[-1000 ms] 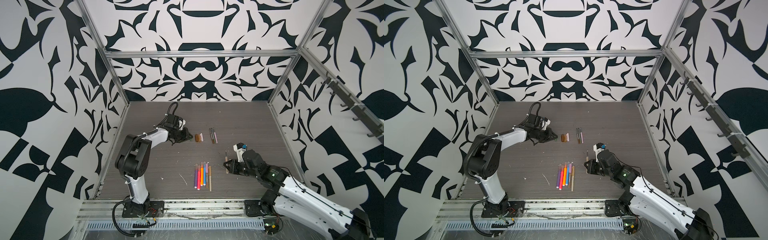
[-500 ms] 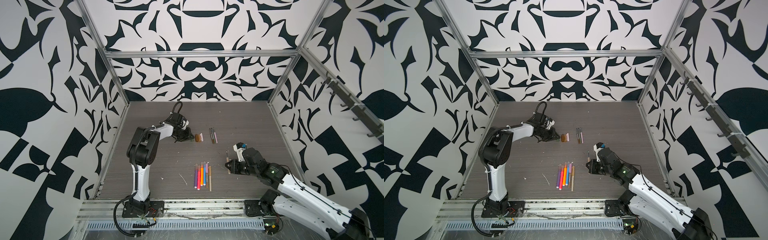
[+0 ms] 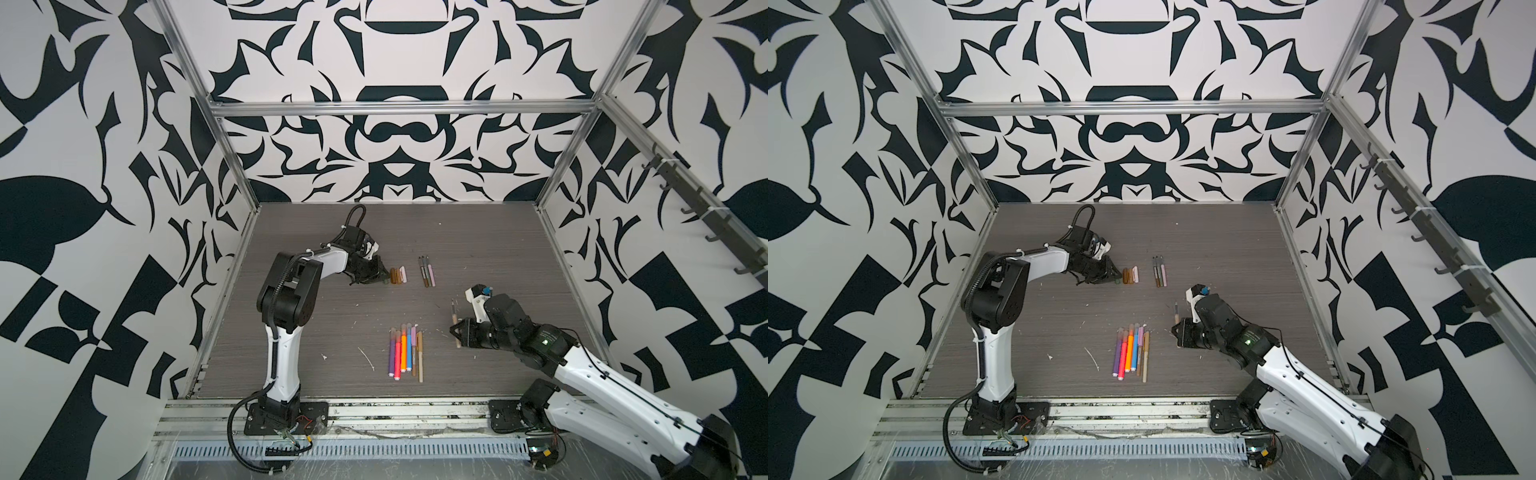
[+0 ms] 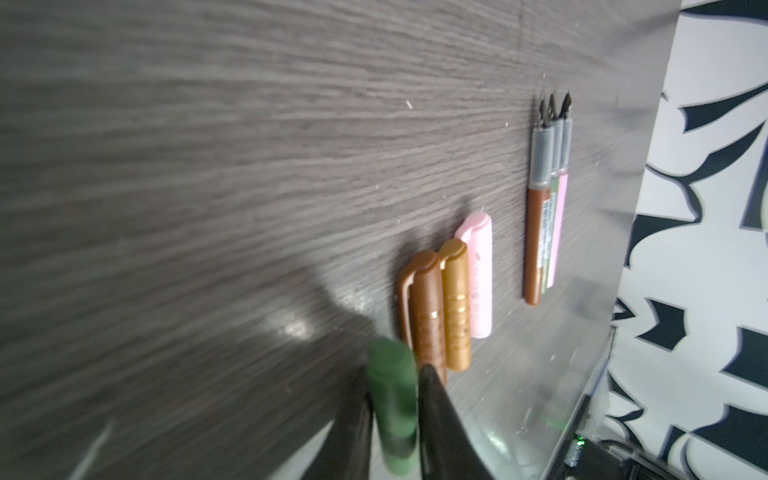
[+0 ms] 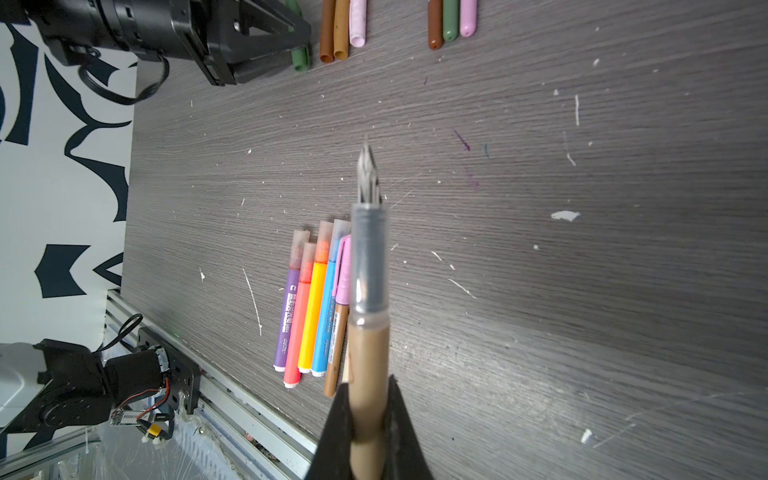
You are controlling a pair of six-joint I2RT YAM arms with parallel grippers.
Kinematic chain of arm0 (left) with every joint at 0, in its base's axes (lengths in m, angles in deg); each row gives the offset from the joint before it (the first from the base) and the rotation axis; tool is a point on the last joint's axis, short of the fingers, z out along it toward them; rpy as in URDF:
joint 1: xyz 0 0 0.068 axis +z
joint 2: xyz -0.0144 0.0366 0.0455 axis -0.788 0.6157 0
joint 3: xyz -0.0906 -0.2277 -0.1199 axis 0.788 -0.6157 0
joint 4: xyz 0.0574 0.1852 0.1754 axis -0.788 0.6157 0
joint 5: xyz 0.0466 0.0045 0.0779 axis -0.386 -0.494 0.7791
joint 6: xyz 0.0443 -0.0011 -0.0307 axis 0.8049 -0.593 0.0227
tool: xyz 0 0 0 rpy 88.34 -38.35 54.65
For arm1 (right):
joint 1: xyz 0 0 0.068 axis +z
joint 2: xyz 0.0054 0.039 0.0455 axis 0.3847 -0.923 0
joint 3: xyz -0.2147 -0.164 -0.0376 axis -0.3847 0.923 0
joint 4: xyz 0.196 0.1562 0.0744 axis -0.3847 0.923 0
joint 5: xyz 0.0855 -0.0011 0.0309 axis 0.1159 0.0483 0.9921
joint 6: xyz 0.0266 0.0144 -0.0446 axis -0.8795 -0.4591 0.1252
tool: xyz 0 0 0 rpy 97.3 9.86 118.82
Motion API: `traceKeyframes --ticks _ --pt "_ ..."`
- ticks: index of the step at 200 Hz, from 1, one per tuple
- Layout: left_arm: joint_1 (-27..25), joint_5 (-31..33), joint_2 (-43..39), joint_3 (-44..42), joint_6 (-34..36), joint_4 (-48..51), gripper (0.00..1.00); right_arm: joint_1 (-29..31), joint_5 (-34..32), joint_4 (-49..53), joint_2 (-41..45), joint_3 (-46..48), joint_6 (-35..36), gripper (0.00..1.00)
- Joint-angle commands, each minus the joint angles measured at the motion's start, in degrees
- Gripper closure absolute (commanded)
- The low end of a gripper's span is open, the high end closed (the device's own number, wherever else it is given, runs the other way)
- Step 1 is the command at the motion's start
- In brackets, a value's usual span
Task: Open the pen caps
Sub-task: 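Lower the green cap beside the brown cap and open the left gripper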
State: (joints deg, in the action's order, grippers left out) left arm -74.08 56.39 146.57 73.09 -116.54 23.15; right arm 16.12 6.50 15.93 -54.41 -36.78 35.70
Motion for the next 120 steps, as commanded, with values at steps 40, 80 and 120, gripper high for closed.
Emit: traceKeyframes --ticks 40,80,120 --pt "0.2 0.67 2.17 0.89 -0.26 2.04 0.6 -0.2 0.46 0.68 -0.13 -2.73 0.55 1.0" --pt "0.2 0.67 1.65 0.45 -0.44 1.92 0.59 -0.24 0.47 0.69 -0.2 -2.55 0.49 1.0" --pt "0.2 2.84 -0.08 -0.69 -0.61 2.04 0.59 -0.25 0.25 1.04 0.29 -2.55 0.5 1.0"
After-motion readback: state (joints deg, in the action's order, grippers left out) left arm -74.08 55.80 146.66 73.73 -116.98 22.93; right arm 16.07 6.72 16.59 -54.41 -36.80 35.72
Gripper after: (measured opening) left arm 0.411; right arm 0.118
